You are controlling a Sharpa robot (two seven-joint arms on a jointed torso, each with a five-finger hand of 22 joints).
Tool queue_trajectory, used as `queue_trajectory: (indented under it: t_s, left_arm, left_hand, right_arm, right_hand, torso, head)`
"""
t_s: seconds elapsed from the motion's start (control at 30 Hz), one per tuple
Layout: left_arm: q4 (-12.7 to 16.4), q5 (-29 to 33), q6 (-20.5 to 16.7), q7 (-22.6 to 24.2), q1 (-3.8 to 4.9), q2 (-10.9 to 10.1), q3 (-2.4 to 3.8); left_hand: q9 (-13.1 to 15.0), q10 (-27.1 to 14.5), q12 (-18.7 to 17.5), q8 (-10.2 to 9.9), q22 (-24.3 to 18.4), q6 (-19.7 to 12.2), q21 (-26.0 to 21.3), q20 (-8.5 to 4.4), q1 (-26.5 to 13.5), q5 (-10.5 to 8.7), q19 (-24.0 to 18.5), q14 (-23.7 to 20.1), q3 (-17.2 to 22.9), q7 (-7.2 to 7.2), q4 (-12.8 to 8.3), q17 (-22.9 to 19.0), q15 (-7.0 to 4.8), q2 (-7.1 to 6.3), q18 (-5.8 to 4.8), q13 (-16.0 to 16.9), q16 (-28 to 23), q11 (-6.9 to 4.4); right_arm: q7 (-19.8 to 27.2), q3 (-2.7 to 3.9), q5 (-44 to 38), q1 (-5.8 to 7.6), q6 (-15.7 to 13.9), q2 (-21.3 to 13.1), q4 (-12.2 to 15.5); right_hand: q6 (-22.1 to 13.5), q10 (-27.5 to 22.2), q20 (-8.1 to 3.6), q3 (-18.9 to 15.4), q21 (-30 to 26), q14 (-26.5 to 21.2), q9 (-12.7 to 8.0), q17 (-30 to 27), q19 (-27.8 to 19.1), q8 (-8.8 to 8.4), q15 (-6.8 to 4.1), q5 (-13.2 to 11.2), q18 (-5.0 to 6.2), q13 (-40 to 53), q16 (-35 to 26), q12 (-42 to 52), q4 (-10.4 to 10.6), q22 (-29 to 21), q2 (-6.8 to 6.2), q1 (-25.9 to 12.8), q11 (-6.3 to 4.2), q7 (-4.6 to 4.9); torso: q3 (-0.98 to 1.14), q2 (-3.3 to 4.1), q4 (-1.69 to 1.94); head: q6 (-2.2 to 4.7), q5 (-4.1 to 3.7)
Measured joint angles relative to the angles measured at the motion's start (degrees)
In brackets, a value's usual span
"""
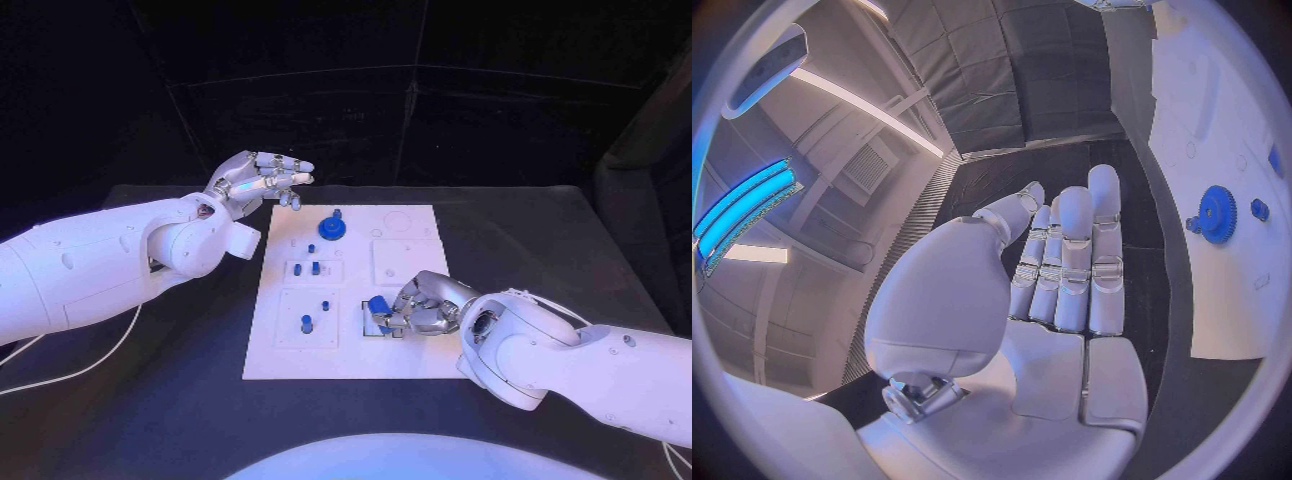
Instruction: Assemble the parts on the task board
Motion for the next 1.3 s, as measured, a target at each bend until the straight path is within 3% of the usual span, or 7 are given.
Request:
queue_trajectory:
  t_s: [0.33,0.4,0.5,0.7,0.93,1.07,1.3]
  left_arm:
    - [0.06,0.0,0.03,-0.01,0.0,0.02,0.0]
    - [0.06,0.0,0.04,-0.01,0.0,0.02,0.0]
    - [0.07,0.0,0.04,-0.01,0.0,0.01,0.0]
    - [0.05,0.0,0.04,-0.01,0.0,0.01,0.0]
    - [0.01,0.0,0.05,-0.02,0.0,0.02,0.0]
    - [0.0,0.0,0.05,-0.02,0.0,0.04,0.0]
    - [-0.03,0.0,0.06,-0.03,0.01,0.04,0.0]
  left_hand:
    - [0.0,0.0,0.0,0.0,0.0,0.0,0.0,0.0,0.0,0.0,0.0,0.0,0.0,0.0,0.0,0.0,0.0,0.0,0.0,0.0,0.0,0.0]
    - [0.0,0.0,0.0,0.0,0.01,0.0,0.0,0.0,0.0,0.0,0.0,0.0,0.0,0.0,0.0,0.0,0.0,0.0,0.0,0.0,0.0,0.0]
    - [0.0,0.0,0.0,0.0,0.01,0.0,0.0,0.0,0.0,0.0,0.0,0.0,0.0,0.0,0.0,0.0,0.0,0.0,0.0,0.0,0.0,0.0]
    - [0.0,0.0,0.0,0.0,0.01,0.0,0.0,0.0,0.0,0.0,0.0,0.0,0.0,0.0,0.0,0.01,0.0,0.0,0.0,0.0,0.0,0.0]
    - [0.01,0.0,0.0,0.0,0.01,0.0,0.0,0.0,0.0,0.0,0.0,0.0,0.0,0.0,0.0,0.01,0.0,0.0,0.0,-0.01,0.0,0.0]
    - [0.01,0.0,0.0,0.0,0.01,0.0,0.0,0.0,0.0,0.0,0.0,0.0,0.0,0.0,0.0,0.01,0.0,0.0,0.0,-0.01,0.0,0.0]
    - [0.01,0.0,0.0,0.0,0.02,0.0,0.0,0.0,0.0,0.0,0.0,0.0,0.0,0.0,0.0,0.01,0.0,0.0,0.0,-0.01,0.0,0.0]
  right_arm:
    - [-1.56,0.0,0.42,0.0,-0.1,2.06,-1.76]
    - [-1.9,0.0,0.35,0.0,-0.1,2.3,-2.04]
    - [-2.44,0.0,0.07,0.01,0.08,2.58,-2.44]
    - [-3.0,0.0,-0.61,0.02,0.88,3.11,-2.76]
    - [-3.11,0.01,-1.59,0.02,1.31,3.17,-2.79]
    - [-2.43,0.01,-2.01,0.02,1.59,2.96,-2.46]
    - [-0.26,0.03,-2.8,0.04,2.37,2.23,-2.02]
  right_hand:
    - [0.69,0.0,-0.2,-0.58,0.0,-0.2,0.47,0.0,0.2,0.0,-0.19,-0.98,0.0,0.0,0.0,-0.3,-0.07,0.0,-0.15,-0.81,0.0,-0.37]
    - [1.64,0.0,-0.2,-1.7,0.0,-0.22,0.82,0.0,0.2,0.06,-0.22,-4.75,0.0,0.0,0.0,-0.7,-0.21,0.0,-0.09,-2.45,0.0,-1.29]
    - [1.79,-0.25,-0.2,-3.97,-0.33,-0.31,1.3,0.0,0.2,-0.05,-0.31,-15.07,0.0,0.0,-0.08,-1.87,-0.95,0.0,-0.31,-7.08,-0.24,-1.41]
    - [0.59,-2.21,-0.2,0.6,-0.95,-0.31,2.0,0.03,0.2,-1.49,-0.31,-23.36,0.0,-1.73,-0.5,-5.58,0.29,0.0,-6.94,-14.61,0.32,-0.32]
    - [0.17,-2.99,-0.2,2.75,-1.16,-0.17,2.25,0.04,0.2,-1.78,-0.17,-23.62,0.0,-3.23,-0.5,-7.49,0.18,0.0,-7.76,-15.1,0.34,-0.19]
    - [0.17,-2.99,-0.19,5.53,-1.16,-0.09,2.75,0.04,0.2,-2.0,-0.08,-19.51,0.0,-3.18,-0.5,-7.49,-2.23,0.0,-5.24,-6.53,0.34,-0.19]
    - [0.23,-2.99,-0.19,6.29,-1.16,-0.09,3.52,0.03,0.2,-2.0,-0.08,-19.58,0.01,-2.73,-0.5,-7.49,-7.6,0.0,-4.36,2.92,0.34,-0.25]
  torso:
    - [0.03,-0.01,-0.06]
    - [0.03,-0.01,-0.08]
    - [0.03,-0.03,-0.11]
    - [0.03,-0.03,-0.13]
    - [0.05,-0.03,-0.14]
    - [0.07,-0.02,-0.18]
    - [0.08,-0.01,-0.19]
  head:
    - [0.07,0.25]
    - [0.07,0.3]
    - [0.03,0.34]
    - [-0.08,0.41]
    - [-0.12,0.44]
    - [-0.21,0.41]
    - [-0.3,0.35]
